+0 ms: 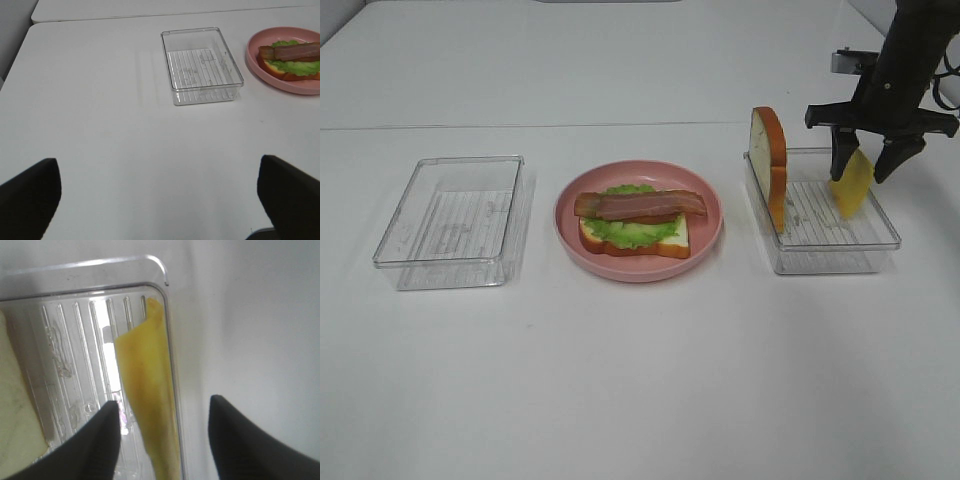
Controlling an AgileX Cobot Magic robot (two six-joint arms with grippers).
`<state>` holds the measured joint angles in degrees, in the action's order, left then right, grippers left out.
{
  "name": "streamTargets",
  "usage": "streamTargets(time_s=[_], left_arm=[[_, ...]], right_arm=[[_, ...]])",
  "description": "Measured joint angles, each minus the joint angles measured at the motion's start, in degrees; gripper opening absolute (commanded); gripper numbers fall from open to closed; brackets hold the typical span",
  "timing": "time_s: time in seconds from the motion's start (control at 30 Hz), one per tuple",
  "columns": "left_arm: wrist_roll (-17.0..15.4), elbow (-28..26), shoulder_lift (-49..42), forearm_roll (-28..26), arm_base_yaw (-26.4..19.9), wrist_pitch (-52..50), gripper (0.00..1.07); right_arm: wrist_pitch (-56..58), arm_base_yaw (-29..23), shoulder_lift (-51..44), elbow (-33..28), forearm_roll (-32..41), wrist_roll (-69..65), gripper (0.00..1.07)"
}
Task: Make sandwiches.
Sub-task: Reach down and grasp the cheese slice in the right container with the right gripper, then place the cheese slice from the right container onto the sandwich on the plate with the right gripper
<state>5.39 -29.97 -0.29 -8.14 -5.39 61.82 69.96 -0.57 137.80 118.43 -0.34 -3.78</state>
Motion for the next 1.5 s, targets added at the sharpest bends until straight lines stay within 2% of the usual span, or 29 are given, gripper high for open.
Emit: streamTargets(time_s=[0.03, 0.1, 0.57, 0.67, 0.73, 1.1, 1.5], left_arm=[[0.00, 0.00, 0.00, 0.00, 0.00, 0.00, 1.00], [0.00, 0.00, 0.00, 0.00, 0.00, 0.00, 1.00], [0.00, 0.00, 0.00, -0.06, 0.00, 0.00, 1.00], [0.00, 0.00, 0.00, -0.06, 0.00, 0.00, 1.00], [0.00, 0.00, 0.00, -0.06, 0.00, 0.00, 1.00], [0.00, 0.00, 0.00, -0.06, 0.00, 0.00, 1.00], [0.00, 0.00, 0.00, -0.06, 0.00, 0.00, 1.00]], right_arm=[[0.00, 0.00, 0.00, 0.00, 0.00, 0.00, 0.34], [0.00, 0.00, 0.00, 0.00, -0.57, 0.00, 0.20], [0.00, 0.00, 0.00, 0.00, -2.41, -0.06, 0.19], [0.00, 0.00, 0.00, 0.00, -2.41, -0.06, 0.16], [0.00, 0.00, 0.00, 0.00, -2.23, -0.06, 0.01], [0.00, -0.06, -0.06, 0.00, -2.06, 0.46, 0.00], [0.00, -0.06, -0.46, 2.86, 0.34, 0.34, 0.00]])
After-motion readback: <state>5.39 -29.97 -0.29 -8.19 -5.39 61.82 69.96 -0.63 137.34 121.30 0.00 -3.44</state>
